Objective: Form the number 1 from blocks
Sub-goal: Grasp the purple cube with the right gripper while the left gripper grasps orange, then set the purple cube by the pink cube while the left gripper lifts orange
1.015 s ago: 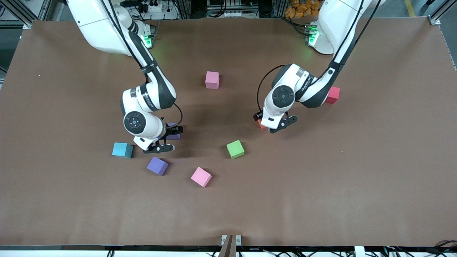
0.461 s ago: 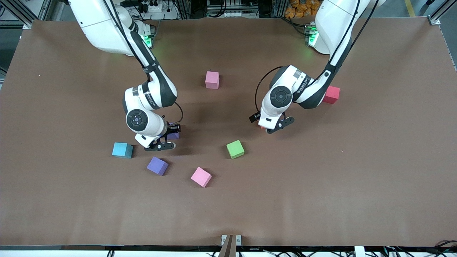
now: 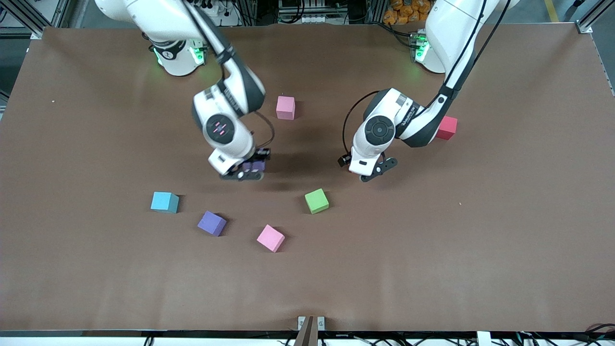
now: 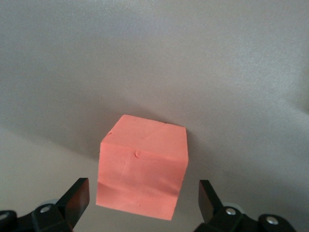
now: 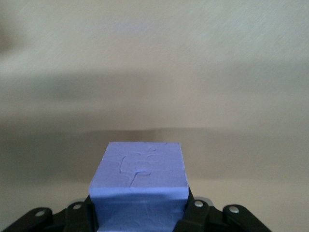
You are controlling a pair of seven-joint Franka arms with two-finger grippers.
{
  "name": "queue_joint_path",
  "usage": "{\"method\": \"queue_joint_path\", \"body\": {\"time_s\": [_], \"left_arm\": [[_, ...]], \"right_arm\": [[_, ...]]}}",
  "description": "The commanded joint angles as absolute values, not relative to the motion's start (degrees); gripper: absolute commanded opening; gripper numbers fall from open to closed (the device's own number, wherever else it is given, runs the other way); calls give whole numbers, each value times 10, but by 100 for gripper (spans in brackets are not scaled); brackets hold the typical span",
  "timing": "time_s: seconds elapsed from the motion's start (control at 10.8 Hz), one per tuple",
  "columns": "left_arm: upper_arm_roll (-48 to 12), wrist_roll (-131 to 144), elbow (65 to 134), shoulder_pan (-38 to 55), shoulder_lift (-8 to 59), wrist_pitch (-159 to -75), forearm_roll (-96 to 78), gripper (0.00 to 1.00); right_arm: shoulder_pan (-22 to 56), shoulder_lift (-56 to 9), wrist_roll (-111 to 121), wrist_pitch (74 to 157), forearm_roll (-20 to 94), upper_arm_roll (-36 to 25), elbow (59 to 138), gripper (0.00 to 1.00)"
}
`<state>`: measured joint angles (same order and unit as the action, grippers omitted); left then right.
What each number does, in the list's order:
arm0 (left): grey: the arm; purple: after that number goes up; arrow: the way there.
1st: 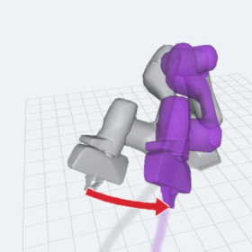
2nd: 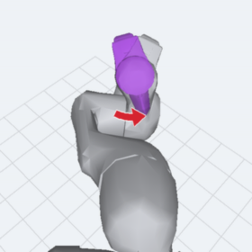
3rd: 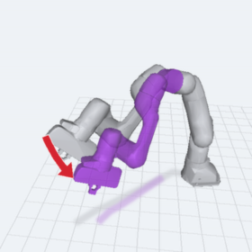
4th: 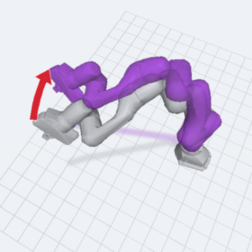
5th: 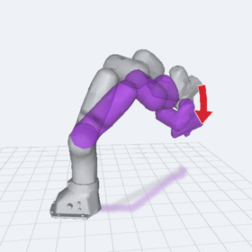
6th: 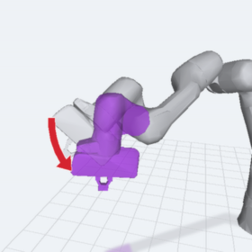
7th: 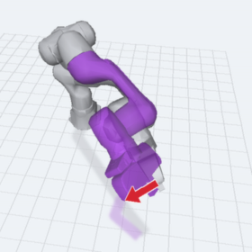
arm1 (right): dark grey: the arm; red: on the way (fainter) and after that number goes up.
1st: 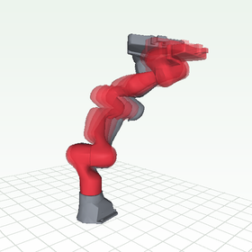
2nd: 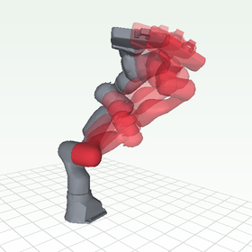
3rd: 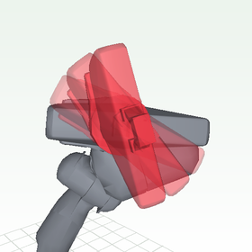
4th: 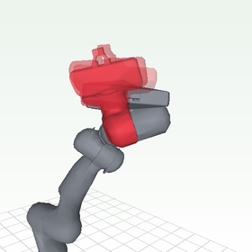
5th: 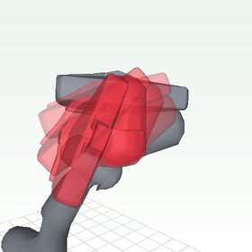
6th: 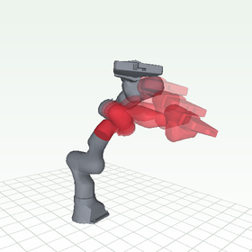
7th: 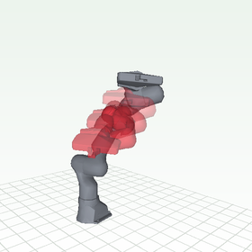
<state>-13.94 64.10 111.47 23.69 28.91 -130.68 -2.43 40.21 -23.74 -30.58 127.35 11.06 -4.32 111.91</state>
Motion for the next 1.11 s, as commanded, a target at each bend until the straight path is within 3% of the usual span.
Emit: {"method": "queue_joint_path", "body": {"time_s": [0.0,0.28,0.55,0.65,0.74,1.01], "left_arm": [[-139,652,1117,238,286,-1309,-26,100],[-137,651,1118,240,297,-1309,-25,100],[-136,651,1118,240,297,-1309,-25,100],[-136,651,1118,237,297,-1309,-19,45],[-136,651,1118,237,297,-1309,-18,0],[-135,653,1117,235,296,-1306,-18,0]], "right_arm": [[463,-214,-391,1313,109,-47,1155,40],[498,-214,-439,1428,109,-29,1219,40],[500,-193,-444,1434,109,-25,1250,40],[508,-188,-445,1434,110,-25,1259,40],[511,-185,-445,1434,110,-25,1268,40],[530,-188,-460,1435,110,-21,1270,40]]}}
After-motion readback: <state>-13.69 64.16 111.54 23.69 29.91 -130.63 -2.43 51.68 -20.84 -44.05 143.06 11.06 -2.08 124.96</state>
